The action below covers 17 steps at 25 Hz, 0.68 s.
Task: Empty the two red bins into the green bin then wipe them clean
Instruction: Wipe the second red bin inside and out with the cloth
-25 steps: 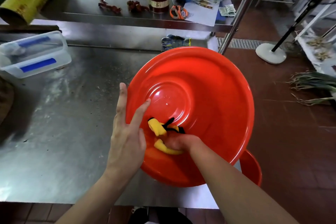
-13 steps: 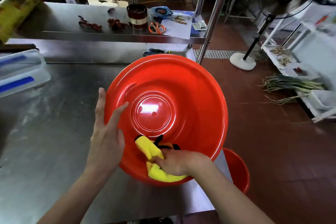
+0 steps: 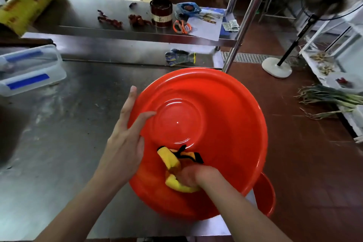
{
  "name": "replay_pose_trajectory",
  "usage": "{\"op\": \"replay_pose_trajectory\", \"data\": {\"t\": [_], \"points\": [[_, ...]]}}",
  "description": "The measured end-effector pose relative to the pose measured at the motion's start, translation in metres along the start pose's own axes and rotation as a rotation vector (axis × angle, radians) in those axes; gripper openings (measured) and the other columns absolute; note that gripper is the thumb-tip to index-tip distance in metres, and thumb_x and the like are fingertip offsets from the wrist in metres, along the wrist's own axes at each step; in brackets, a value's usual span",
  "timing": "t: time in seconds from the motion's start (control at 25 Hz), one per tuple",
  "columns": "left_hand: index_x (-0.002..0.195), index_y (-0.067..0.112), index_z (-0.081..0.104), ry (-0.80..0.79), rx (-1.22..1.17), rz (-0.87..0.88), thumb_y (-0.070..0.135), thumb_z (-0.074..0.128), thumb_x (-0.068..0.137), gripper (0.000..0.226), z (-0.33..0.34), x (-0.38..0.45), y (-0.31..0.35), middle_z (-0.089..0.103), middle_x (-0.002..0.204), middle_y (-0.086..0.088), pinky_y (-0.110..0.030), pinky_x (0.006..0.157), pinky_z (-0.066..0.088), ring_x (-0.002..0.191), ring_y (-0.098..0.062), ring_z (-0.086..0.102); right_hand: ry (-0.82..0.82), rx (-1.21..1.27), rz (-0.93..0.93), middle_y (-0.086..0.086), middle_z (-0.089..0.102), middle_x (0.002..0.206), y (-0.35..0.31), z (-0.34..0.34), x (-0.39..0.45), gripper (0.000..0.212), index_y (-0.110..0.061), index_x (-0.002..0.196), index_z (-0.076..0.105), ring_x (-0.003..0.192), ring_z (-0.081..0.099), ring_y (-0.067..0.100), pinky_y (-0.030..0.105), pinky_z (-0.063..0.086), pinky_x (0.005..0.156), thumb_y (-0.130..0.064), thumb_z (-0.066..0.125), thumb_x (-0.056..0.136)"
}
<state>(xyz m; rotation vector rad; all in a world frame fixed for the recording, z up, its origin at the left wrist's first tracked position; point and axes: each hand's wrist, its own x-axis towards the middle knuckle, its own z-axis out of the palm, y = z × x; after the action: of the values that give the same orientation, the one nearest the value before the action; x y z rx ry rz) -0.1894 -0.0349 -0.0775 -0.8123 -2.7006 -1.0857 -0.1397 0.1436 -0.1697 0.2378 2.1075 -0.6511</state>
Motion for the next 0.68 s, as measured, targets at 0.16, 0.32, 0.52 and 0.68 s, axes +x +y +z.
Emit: {"op": "replay_pose_trajectory", "data": {"t": [0.16,0.32,0.52,0.68], "points": [[0.132,0.021,0.059,-0.021,0.029,0.050,-0.018,0.060,0.075,0.070,0.005,0.004,0.011,0.002,0.170,0.011,-0.029,0.093,0.047,0.148,-0.001,0.021,0.181,0.000,-0.029,0.014,0.057,0.141,0.011,-0.010,0.017,0.048,-0.024,0.146,0.045,0.130,0.053,0.033,0.038,0.037,0.111,-0.042,0.042,0.102],[0.138,0.022,0.056,0.006,0.061,0.006,-0.017,0.059,0.076,0.073,0.007,0.008,0.012,-0.001,0.170,0.010,-0.028,0.102,0.042,0.150,-0.008,0.025,0.246,-0.001,-0.023,0.002,0.073,0.103,0.018,-0.017,0.044,0.035,-0.035,0.112,0.060,0.102,0.066,0.031,0.046,0.044,0.103,-0.057,0.045,0.088],[0.139,0.024,0.056,0.041,0.112,-0.060,-0.017,0.059,0.077,0.075,0.012,0.010,0.013,-0.002,0.170,0.007,-0.035,0.099,0.045,0.137,-0.026,0.041,0.140,0.069,-0.022,0.002,0.065,0.054,0.020,-0.028,0.059,0.089,-0.021,0.065,0.068,0.061,0.066,0.025,0.038,0.047,0.094,-0.094,0.018,0.076],[0.134,0.025,0.059,0.041,0.158,-0.065,-0.015,0.060,0.076,0.070,0.017,0.011,0.019,0.004,0.170,0.002,-0.043,0.084,0.055,0.133,-0.031,0.045,0.162,-0.004,-0.083,0.000,0.064,0.053,0.019,-0.032,0.049,0.065,-0.025,0.071,0.063,0.059,0.065,0.026,0.039,0.046,0.097,-0.078,0.028,0.087]]}}
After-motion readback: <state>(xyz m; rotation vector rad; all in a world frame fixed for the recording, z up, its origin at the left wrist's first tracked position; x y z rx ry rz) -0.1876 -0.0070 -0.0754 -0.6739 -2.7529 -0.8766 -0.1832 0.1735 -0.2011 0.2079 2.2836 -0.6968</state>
